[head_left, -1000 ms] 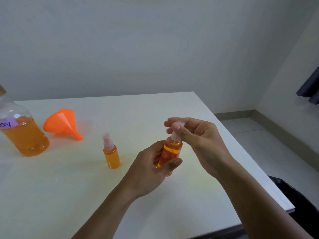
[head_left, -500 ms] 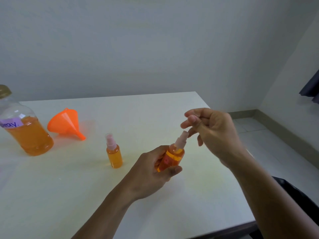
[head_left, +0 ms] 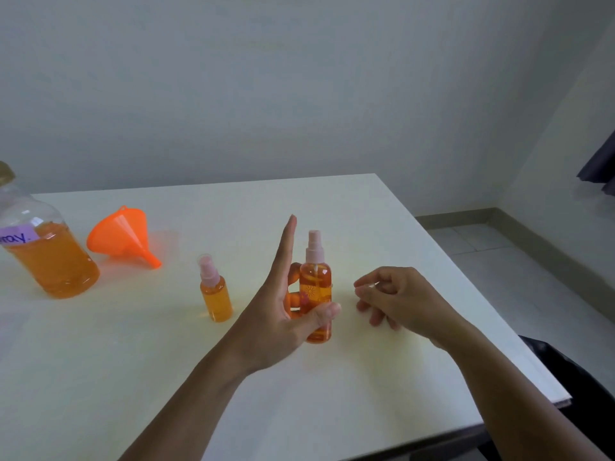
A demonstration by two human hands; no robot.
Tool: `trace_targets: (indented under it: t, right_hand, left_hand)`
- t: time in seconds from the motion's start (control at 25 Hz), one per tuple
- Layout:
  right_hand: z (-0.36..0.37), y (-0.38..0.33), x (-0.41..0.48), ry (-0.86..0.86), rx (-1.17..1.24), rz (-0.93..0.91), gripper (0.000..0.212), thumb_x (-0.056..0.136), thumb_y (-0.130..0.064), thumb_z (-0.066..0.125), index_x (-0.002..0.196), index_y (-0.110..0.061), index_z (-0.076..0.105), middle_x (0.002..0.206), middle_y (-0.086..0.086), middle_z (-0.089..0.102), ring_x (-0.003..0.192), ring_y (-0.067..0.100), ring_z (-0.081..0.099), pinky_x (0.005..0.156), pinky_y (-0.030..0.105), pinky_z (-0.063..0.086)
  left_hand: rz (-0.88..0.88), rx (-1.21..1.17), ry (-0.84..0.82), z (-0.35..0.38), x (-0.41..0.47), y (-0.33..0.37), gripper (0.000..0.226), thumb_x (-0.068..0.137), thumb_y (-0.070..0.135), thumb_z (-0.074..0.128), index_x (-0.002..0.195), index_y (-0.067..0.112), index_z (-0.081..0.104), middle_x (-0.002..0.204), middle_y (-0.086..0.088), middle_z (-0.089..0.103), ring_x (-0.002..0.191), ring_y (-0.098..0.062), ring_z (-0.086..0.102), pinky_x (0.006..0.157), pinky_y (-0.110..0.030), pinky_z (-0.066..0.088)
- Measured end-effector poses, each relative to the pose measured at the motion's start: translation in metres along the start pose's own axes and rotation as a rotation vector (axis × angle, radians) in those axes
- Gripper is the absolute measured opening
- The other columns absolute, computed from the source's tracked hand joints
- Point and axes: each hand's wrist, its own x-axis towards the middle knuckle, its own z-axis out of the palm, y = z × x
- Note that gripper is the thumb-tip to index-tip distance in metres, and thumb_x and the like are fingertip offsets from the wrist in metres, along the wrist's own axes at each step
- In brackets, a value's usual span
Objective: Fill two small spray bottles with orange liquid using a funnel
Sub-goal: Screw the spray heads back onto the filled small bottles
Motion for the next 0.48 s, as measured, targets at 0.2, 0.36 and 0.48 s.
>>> trace_targets:
  t: [0.2,0.36,0.48]
  right_hand:
    - [-0.009,0.013,-0.016,0.084,-0.11,-0.013,0.007,0.095,-0.028,0.069,0.09,-0.026,0.074,0.073,-0.004,0.078,0.058,0.018,0.072,0.055,0.019,0.055]
    - [-0.021,0.02,-0.034,0.144,-0.162,-0.012,0.006,0.095,-0.029,0.069,0.09,-0.029,0.073,0.072,-0.007,0.078,0.056,0.014,0.073,0.056,0.026,0.059]
    - [-0.022,0.021,-0.047,0.137,-0.197,-0.011,0.005,0.095,-0.031,0.069,0.091,-0.032,0.072,0.072,-0.009,0.078,0.056,0.014,0.073,0.068,0.039,0.065]
  left_hand:
    - [0.062,0.024,0.028,0.001,0.0,-0.002,0.097,0.08,0.025,0.076,0.143,0.061,0.012,0.13,-0.011,0.051,0.113,-0.035,0.061,0.086,-0.045,0.059]
    - [0.25,0.266,0.215,0.01,-0.011,0.012,0.072,0.082,0.017,0.065,0.136,0.047,0.029,0.082,0.011,0.059,0.076,-0.011,0.065,0.063,-0.011,0.05]
    - [0.381,0.472,0.416,0.013,-0.007,0.021,0.058,0.096,0.029,0.054,0.147,0.032,0.027,0.115,-0.002,0.066,0.094,-0.016,0.065,0.079,-0.002,0.042]
